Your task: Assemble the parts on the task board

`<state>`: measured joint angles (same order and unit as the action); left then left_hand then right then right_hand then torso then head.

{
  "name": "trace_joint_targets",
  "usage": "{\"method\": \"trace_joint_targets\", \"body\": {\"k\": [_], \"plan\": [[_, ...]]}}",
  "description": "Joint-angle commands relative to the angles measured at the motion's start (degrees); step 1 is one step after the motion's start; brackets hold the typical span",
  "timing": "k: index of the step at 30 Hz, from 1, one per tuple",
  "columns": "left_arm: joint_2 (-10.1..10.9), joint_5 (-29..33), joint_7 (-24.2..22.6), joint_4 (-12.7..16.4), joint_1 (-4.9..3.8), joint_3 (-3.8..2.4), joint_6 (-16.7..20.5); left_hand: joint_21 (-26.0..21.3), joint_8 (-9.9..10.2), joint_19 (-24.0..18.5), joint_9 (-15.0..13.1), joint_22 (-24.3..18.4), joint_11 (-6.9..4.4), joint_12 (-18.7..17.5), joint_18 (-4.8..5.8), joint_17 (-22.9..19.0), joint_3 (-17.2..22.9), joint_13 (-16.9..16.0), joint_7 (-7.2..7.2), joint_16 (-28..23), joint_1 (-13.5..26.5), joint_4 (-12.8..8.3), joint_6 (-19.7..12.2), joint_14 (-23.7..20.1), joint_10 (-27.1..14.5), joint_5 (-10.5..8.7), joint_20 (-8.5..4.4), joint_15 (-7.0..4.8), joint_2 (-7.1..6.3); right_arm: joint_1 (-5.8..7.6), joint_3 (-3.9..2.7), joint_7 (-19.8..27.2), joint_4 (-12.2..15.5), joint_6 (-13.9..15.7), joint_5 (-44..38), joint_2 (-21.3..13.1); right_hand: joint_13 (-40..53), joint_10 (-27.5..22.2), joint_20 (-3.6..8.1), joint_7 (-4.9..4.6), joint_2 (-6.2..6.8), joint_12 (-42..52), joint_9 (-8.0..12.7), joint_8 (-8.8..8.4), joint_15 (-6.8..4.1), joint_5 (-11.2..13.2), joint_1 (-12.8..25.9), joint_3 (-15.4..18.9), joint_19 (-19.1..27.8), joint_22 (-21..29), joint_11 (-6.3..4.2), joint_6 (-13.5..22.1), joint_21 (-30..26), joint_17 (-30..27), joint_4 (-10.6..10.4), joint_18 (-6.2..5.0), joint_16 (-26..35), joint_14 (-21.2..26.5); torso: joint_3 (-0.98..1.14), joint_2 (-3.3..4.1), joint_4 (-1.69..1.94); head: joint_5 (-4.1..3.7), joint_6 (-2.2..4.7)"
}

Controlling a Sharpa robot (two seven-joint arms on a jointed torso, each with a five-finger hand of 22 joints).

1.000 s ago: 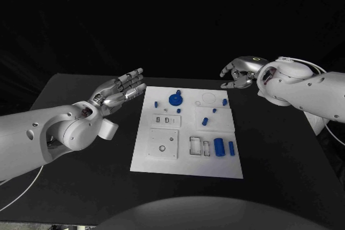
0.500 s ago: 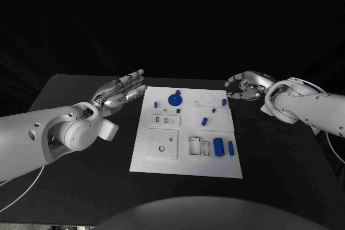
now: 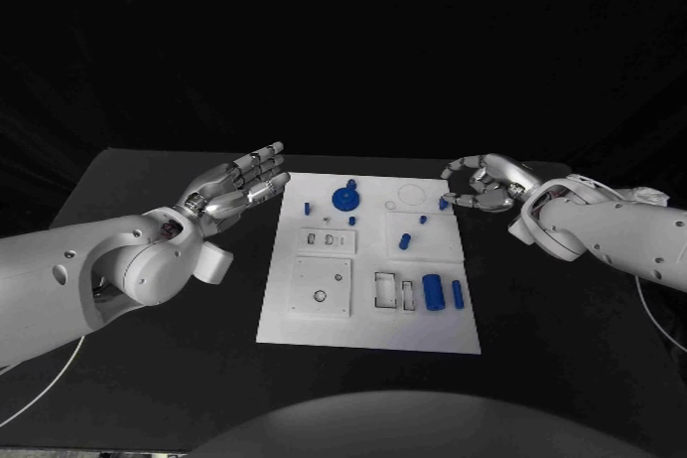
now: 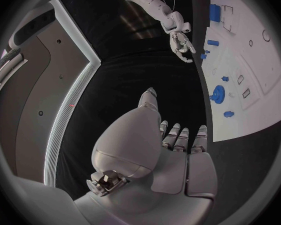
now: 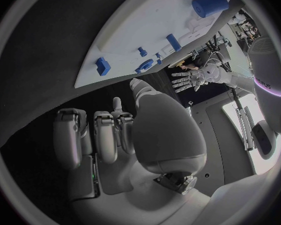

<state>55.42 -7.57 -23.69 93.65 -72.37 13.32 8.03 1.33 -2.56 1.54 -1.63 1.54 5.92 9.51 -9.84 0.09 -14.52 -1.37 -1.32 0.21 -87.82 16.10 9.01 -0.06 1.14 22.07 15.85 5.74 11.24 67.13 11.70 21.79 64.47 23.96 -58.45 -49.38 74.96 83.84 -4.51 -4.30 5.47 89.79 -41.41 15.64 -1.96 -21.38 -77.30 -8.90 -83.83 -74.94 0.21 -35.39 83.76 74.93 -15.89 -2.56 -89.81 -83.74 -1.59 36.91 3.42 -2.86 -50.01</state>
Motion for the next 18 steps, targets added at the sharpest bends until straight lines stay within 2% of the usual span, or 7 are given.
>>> {"method": "trace_joint_targets", "body": {"k": [1,3,9,14,18], "plan": [[-0.12,-0.2,-0.75,0.05,0.03,-0.05,-1.38,0.3,-0.31,0.1,0.1,-0.71,0.3,0.09,-0.48,-0.09,0.35,-0.06,0.1,-0.21,-0.42,0.1,-0.19,0.06,-0.22,0.11,0.29,0.18,0.08,-0.44,0.0,1.39,-0.57,-0.25,1.07,0.24,15.04,6.16,-0.05,-0.16,0.06,0.21,-0.37,0.77,0.18,-2.63,-1.02,-0.56,-1.05,-12.96,0.26,0.86,0.25,15.07,0.24,0.97,-0.19,-6.26,-0.03,0.01,0.03,-0.06,0.01],[-0.11,-0.2,-0.75,0.04,0.04,-0.05,-1.45,0.3,-0.31,0.1,0.1,-0.71,0.3,0.09,-0.48,-0.09,0.35,-0.06,0.1,-0.21,-0.42,0.1,-0.19,0.06,-0.22,0.11,0.29,0.18,0.08,-0.86,0.0,0.68,-1.02,-0.52,0.85,0.45,15.04,6.16,-0.17,-0.38,0.05,0.21,-0.74,1.43,0.32,-4.06,-1.51,-0.8,-0.81,-12.89,0.44,1.66,0.11,15.07,0.49,0.92,-0.19,-6.26,-0.03,-0.01,0.03,-0.05,0.01],[-0.09,-0.2,-0.68,0.03,0.07,-0.05,-1.67,0.3,-0.33,0.1,0.1,-0.71,0.33,0.08,-0.48,-0.09,0.34,-0.06,0.12,-0.21,-0.38,0.18,-0.16,0.06,-0.22,0.08,0.3,0.21,0.14,-2.09,-0.01,-0.8,-2.07,-0.12,0.2,1.11,15.04,6.16,-0.59,-0.96,-0.17,0.21,-2.14,3.52,0.76,-4.82,-2.57,-1.28,0.14,-12.57,0.91,5.03,-0.6,15.07,1.28,0.69,-0.19,-6.26,0.01,0.04,0.01,0.04,0.01],[-0.02,-0.2,-0.52,0.06,0.07,-0.05,-1.85,0.31,-0.35,0.11,0.09,-0.71,0.34,0.14,-0.48,-0.09,0.36,-0.07,0.1,-0.21,-0.39,0.19,-0.1,0.06,-0.22,0.11,0.3,0.21,0.17,-2.42,-0.01,-1.22,-2.59,-0.01,0.29,1.56,15.04,6.16,-0.81,-1.18,-0.41,0.21,-2.91,4.81,0.91,-5.83,-2.63,-1.52,0.43,-12.48,1.09,6.76,-0.76,15.07,1.43,0.62,-0.19,-6.26,-0.01,0.04,0.02,0.05,0.01],[0.05,-0.2,-0.42,0.09,0.08,-0.05,-2.02,0.31,-0.36,0.11,0.09,-0.7,0.39,0.34,-0.48,-0.09,0.39,-0.1,0.07,-0.21,-0.44,0.17,-0.1,0.06,-0.18,0.18,0.3,0.22,0.2,-2.51,-0.02,-1.57,-2.94,-0.37,0.53,1.88,15.04,6.16,-0.84,-1.21,-0.43,0.21,-3.01,5.02,0.93,-6.0,-2.48,-1.51,0.4,-12.49,1.12,6.98,-0.71,15.07,1.35,0.63,-0.19,-6.26,-0.02,0.0,0.02,0.07,0.01]]}}
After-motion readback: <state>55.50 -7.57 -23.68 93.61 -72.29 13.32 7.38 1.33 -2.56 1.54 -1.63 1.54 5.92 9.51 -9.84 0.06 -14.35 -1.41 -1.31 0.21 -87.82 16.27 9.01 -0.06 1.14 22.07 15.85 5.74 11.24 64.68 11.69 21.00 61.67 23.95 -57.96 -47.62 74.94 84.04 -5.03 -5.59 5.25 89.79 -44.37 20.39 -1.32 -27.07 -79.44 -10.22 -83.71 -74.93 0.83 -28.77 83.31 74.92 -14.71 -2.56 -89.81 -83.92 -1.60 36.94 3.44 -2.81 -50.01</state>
